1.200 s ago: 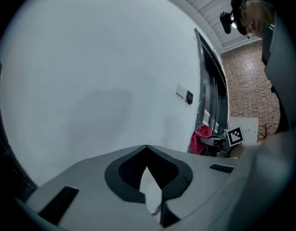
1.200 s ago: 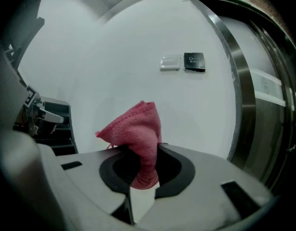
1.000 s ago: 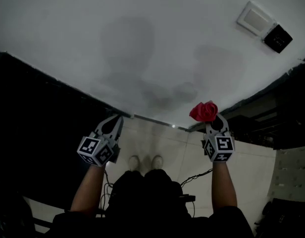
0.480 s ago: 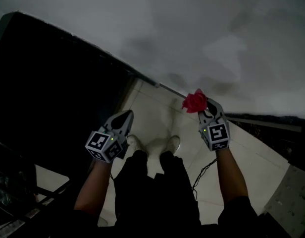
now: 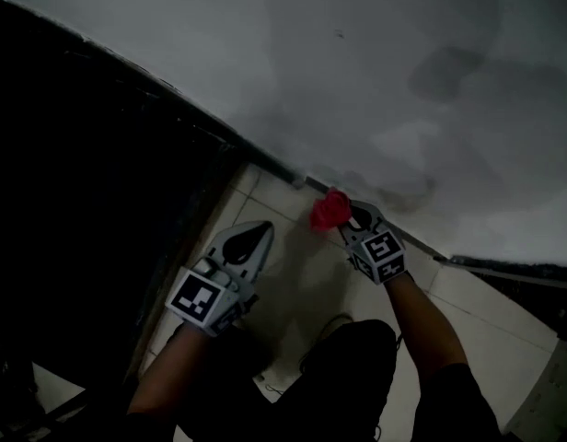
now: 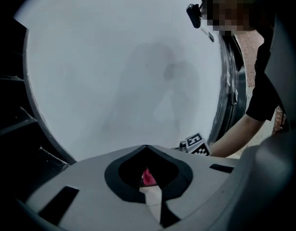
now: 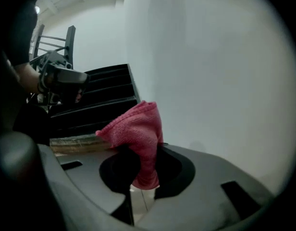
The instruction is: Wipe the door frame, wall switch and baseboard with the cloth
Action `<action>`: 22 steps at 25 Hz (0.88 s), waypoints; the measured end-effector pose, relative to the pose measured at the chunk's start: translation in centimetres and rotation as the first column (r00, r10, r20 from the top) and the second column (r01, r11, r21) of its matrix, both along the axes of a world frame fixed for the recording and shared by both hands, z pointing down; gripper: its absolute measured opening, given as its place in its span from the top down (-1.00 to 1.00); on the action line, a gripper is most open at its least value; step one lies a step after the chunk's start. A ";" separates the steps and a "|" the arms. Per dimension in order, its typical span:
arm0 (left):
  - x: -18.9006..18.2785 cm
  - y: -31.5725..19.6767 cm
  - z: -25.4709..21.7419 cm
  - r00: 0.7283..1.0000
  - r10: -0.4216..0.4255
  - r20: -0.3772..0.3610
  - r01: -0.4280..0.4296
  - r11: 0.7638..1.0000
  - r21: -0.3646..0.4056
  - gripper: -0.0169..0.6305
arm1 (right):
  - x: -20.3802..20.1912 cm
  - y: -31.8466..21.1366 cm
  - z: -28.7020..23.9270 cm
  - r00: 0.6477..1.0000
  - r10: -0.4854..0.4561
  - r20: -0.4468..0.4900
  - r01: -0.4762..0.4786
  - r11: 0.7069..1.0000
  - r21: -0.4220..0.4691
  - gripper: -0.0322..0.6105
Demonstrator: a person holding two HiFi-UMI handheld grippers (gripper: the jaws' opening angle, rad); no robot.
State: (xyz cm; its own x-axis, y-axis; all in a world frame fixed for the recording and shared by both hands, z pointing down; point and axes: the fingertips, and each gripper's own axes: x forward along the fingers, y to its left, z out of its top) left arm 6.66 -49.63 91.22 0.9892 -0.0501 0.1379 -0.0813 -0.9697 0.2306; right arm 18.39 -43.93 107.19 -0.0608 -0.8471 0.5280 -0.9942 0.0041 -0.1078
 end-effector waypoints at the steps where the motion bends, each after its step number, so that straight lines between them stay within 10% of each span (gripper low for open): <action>1: 0.5 -0.2 2.3 1.000 0.010 -0.002 -0.010 1.000 0.025 0.97 | -0.2 -1.5 4.0 0.999 0.005 0.053 -0.004 1.000 -0.027 0.71; 5: 0.9 -1.2 8.1 0.999 0.023 0.030 -0.022 0.999 -0.029 0.97 | -0.5 -5.8 16.7 0.963 0.188 0.191 -0.166 0.978 -0.126 0.71; 9: 1.6 -3.2 7.5 1.000 0.017 -0.015 -0.018 0.997 -0.077 0.97 | 0.6 -7.2 23.8 0.905 0.408 0.119 -0.380 0.903 -0.200 0.71; 12: 2.1 -2.1 9.0 0.998 0.055 0.039 -0.057 0.997 0.042 0.97 | 1.8 -6.7 26.4 0.865 0.494 0.089 -0.466 0.857 -0.221 0.71; 17: 3.4 0.2 10.8 0.985 0.160 0.062 -0.158 0.987 -0.035 0.97 | 4.3 -5.3 27.3 0.750 0.638 0.177 -0.595 0.767 -0.241 0.71; 22: 4.8 2.1 11.7 0.973 0.215 0.086 -0.214 0.977 -0.020 0.97 | 5.2 -4.0 26.9 0.743 0.646 0.178 -0.603 0.760 -0.242 0.71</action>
State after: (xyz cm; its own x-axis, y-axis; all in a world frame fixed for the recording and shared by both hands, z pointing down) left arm 11.41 -47.55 102.96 0.9607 0.1641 0.2237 0.1084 -0.9642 0.2418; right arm 23.60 -47.94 134.13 0.3118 -0.6450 0.6977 -0.7095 -0.6465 -0.2806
